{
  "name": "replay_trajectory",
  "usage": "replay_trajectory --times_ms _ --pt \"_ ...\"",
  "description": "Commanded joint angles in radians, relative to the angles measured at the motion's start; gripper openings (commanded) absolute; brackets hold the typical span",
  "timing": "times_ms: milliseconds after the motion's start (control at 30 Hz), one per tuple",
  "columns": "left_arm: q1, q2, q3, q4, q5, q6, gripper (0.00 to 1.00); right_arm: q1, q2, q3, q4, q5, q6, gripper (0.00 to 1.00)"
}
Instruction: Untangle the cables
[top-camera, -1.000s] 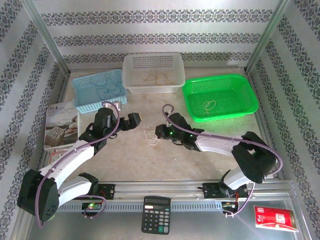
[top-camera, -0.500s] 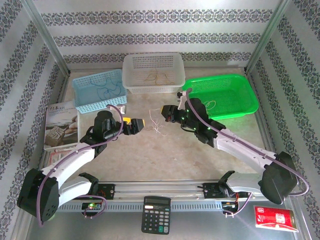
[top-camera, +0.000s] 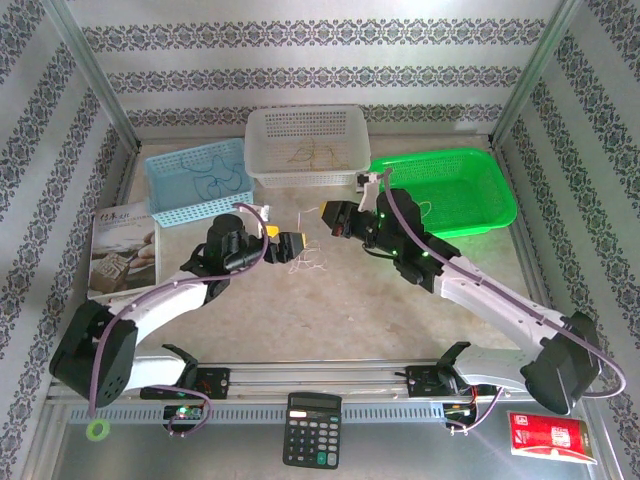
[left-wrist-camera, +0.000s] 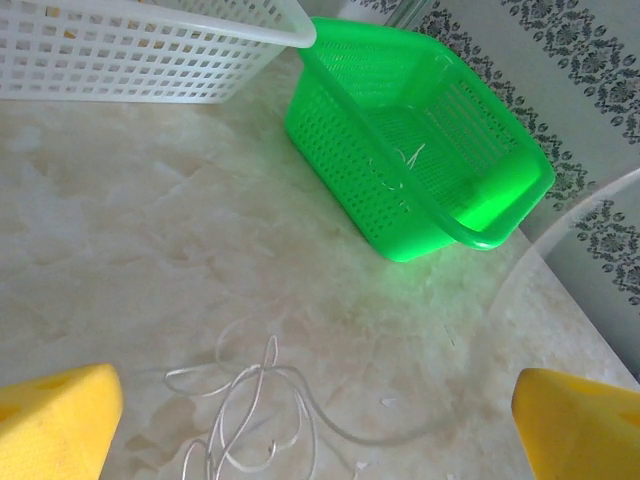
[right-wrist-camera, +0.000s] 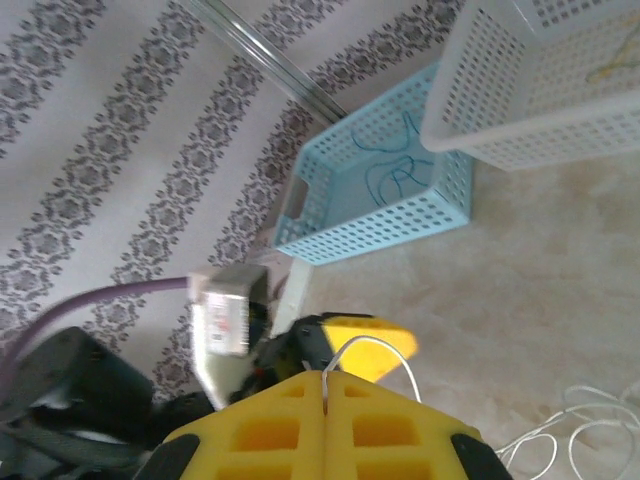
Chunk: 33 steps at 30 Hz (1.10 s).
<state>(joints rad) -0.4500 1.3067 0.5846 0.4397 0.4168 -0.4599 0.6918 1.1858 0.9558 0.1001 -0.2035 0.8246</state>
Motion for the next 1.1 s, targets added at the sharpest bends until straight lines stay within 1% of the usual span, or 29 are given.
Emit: replay_trajectory --times_ms 0,67,133,233,333,433,533,600,633,667,733,767,900,1067 --pt "-0.016 0.040 0.033 0.117 -0.002 -0.009 1.00 0.013 -0.025 0.063 0.031 -0.032 0.023 0.00" --pt "-0.021 0.068 0.030 0.138 0.004 -0.015 0.99 0.013 -0.023 0.090 0.035 -0.038 0.027 0.00" --pt "-0.023 0.095 0.024 0.158 0.010 -0.023 0.93 0.010 -0.016 0.123 0.036 -0.051 0.033 0.00" --pt "-0.024 0.135 0.007 0.194 0.005 -0.036 0.78 0.004 -0.008 0.178 0.053 -0.072 0.049 0.00" --pt "-0.025 0.170 0.000 0.215 0.006 -0.045 0.66 -0.004 0.001 0.235 0.073 -0.097 0.076 0.00" --pt "-0.023 0.201 0.001 0.221 0.016 -0.051 0.53 -0.032 0.009 0.293 0.085 -0.130 0.099 0.00" --pt "-0.024 0.219 -0.006 0.220 0.011 -0.058 0.35 -0.070 0.003 0.345 0.083 -0.147 0.109 0.00" --pt "-0.023 0.224 -0.012 0.213 0.005 -0.062 0.17 -0.100 -0.006 0.365 0.085 -0.159 0.127 0.00" --pt "-0.022 0.224 -0.014 0.201 -0.003 -0.065 0.13 -0.112 -0.010 0.374 0.084 -0.165 0.130 0.00" --pt "-0.024 0.225 -0.015 0.184 -0.011 -0.067 0.12 -0.127 -0.018 0.382 0.080 -0.169 0.128 0.00" --pt "-0.024 0.227 -0.016 0.163 -0.019 -0.071 0.12 -0.157 -0.036 0.386 0.075 -0.166 0.130 0.00" --pt "-0.023 0.226 -0.019 0.159 -0.018 -0.074 0.15 -0.177 -0.048 0.386 0.070 -0.161 0.129 0.00" --pt "-0.023 0.223 -0.029 0.146 -0.023 -0.082 0.19 -0.282 -0.093 0.383 0.055 -0.156 0.141 0.00" --pt "-0.024 0.216 -0.040 0.139 -0.027 -0.082 0.16 -0.426 -0.133 0.369 0.056 -0.173 0.196 0.00"
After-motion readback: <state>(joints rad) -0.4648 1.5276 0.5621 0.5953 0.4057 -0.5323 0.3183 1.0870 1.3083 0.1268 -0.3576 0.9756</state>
